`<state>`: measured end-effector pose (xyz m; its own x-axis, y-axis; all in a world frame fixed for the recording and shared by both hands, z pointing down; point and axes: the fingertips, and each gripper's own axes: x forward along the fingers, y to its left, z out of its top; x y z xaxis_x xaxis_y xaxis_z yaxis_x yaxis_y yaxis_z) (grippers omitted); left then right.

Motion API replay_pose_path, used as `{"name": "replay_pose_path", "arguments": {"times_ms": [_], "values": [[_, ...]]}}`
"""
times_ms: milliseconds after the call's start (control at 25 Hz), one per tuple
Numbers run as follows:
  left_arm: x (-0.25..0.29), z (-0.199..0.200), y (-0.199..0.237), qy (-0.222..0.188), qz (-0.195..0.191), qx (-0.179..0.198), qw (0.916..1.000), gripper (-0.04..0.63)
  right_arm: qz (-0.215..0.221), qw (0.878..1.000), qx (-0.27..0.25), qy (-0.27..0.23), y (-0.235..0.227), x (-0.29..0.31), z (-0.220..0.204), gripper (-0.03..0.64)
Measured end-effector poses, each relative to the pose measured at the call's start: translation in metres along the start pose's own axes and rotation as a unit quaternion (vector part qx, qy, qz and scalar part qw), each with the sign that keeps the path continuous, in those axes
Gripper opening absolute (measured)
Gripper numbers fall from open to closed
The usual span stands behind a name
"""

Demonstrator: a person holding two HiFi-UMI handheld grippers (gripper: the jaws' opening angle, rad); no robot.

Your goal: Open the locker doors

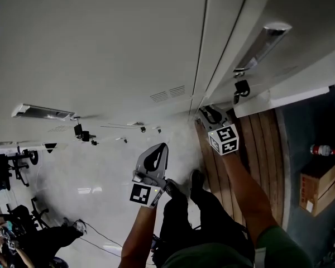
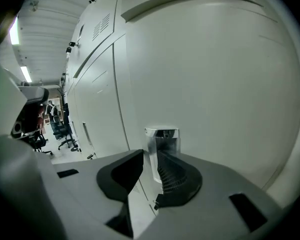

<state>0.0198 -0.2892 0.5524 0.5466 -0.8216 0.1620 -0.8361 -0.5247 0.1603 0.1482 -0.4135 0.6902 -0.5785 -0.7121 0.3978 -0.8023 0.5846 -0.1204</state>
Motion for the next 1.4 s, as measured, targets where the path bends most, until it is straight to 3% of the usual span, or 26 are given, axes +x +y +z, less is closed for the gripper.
{"name": "replay_pose_path", "arguments": {"times_ms": [320, 520, 560, 600, 640, 720, 880, 1080, 1280, 1400], "values": [[0.008, -0.014, -0.017, 0.006, -0.021, -0.008, 0.9997, -0.002, 0.0, 1.0, 0.009, -0.003, 0.018, -0.056, -0.026, 0.083], [0.006, -0.027, -0.026, 0.023, -0.036, -0.006, 0.9991, -0.002, -0.105, 0.994, 0.031, 0.009, 0.018, -0.115, -0.06, 0.054], [0.006, -0.029, -0.027, 0.025, -0.039, -0.004, 0.9989, -0.002, -0.122, 0.992, 0.034, 0.01, 0.021, -0.121, -0.064, 0.075], [0.005, -0.03, -0.028, 0.026, -0.041, -0.002, 0.9988, -0.002, -0.135, 0.99, 0.037, 0.01, 0.024, -0.125, -0.065, 0.178], [0.005, -0.031, -0.03, 0.026, -0.043, 0.0, 0.9987, -0.002, -0.147, 0.988, 0.04, 0.009, 0.026, -0.126, -0.065, 0.23], [0.005, -0.032, -0.032, 0.028, -0.046, 0.002, 0.9985, -0.002, -0.174, 0.983, 0.051, 0.0, 0.025, -0.123, -0.058, 0.242], [0.001, -0.035, -0.038, 0.035, -0.05, 0.006, 0.9981, -0.002, -0.221, 0.971, 0.087, -0.021, 0.008, -0.121, -0.039, 0.241], [-0.008, -0.035, -0.041, 0.041, -0.049, 0.007, 0.9979, -0.002, -0.23, 0.97, 0.08, -0.01, 0.005, -0.144, -0.047, 0.235], [-0.013, -0.035, -0.042, 0.047, -0.047, 0.007, 0.9978, -0.002, -0.26, 0.961, 0.094, -0.001, -0.003, -0.191, -0.067, 0.121], [-0.015, -0.035, -0.046, 0.051, -0.047, 0.007, 0.9976, -0.002, -0.296, 0.948, 0.114, 0.01, -0.023, -0.222, -0.081, 0.103]]}}
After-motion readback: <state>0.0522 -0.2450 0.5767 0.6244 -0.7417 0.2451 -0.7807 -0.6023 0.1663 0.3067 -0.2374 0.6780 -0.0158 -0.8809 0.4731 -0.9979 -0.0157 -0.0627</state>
